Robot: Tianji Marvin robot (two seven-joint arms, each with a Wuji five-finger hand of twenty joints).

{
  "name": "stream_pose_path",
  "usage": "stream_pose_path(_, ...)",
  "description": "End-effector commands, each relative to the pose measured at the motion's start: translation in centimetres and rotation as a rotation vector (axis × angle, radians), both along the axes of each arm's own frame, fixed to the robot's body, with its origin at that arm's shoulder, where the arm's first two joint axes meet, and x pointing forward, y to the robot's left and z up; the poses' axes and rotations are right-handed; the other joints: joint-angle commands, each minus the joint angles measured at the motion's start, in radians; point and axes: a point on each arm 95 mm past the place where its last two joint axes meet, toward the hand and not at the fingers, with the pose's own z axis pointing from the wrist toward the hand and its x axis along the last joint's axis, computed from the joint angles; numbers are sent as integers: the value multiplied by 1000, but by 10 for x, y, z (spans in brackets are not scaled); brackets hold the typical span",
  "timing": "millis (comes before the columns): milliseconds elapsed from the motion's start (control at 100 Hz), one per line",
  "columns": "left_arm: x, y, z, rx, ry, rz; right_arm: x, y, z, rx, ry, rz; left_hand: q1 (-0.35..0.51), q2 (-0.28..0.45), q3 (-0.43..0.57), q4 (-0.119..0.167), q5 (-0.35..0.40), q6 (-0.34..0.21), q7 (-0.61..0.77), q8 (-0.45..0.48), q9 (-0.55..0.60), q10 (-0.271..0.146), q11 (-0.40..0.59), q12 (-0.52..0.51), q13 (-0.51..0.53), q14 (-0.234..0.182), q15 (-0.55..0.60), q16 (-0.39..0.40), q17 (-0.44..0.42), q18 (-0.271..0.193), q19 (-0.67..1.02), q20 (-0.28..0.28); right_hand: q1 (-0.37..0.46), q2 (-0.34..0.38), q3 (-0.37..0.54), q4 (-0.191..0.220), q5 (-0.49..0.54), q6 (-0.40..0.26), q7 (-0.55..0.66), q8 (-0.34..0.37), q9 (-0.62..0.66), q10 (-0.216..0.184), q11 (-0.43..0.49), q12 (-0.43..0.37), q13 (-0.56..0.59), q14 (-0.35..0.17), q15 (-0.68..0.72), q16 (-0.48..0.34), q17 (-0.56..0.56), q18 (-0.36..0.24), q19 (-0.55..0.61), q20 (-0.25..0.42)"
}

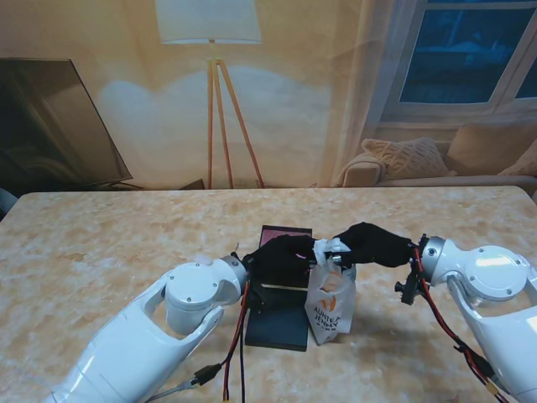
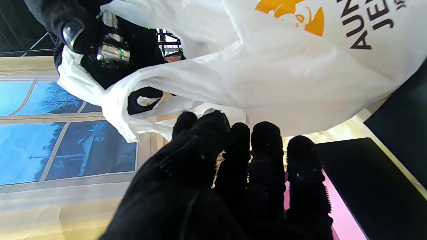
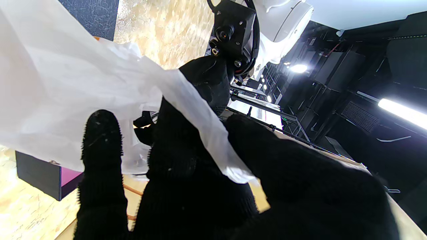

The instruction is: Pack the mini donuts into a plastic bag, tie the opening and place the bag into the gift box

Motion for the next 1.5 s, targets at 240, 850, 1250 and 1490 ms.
stream_pose_path(240, 0, -1, 3, -21, 45, -48, -2, 2, -5, -6, 40, 48, 75, 20, 16, 20, -57, 30, -91, -33, -71, 1, 7, 43, -53, 17, -44, 103, -51, -36, -29, 39, 277, 92, 242, 81, 117, -573, 218, 60, 44, -229, 22, 10, 39, -36, 27, -6, 15, 10, 29, 11)
stream_pose_path(850, -2, -7, 1, -99, 90, -91, 0, 1, -8, -5, 73, 51, 13, 78, 171, 80, -45, -46, -34, -24, -245, -178, -184, -800, -359, -121, -802, -871, -178, -123, -633, -304, 285, 89, 239, 75, 123, -573, 221, 73, 54, -226, 26, 17, 56, -30, 1, -28, 18, 7, 30, 7)
stream_pose_path(1250, -3, -11, 0, -128, 120, -97, 2, -5, -7, 51, 118, 15, 62, 76, 224, 69, 157, -37, 182, 117, -191, -195, -126, -816, -329, -85, -774, -897, -159, -102, -585, -388, 288, 86, 245, 73, 128, -571, 230, 82, 78, -221, 69, 61, 60, -33, 26, -20, 15, 7, 32, 9)
stream_pose_path(1490, 0, -10, 0, -106, 92, -104, 2, -4, -8, 36, 124, 16, -123, -48, 329, 51, 160, -20, 230, 180, -123, -177, -120, -782, -267, -40, -738, -850, -136, -40, -538, -334, 290, 86, 245, 72, 129, -568, 230, 83, 91, -216, 101, 109, 58, -32, 29, -22, 9, 6, 30, 11)
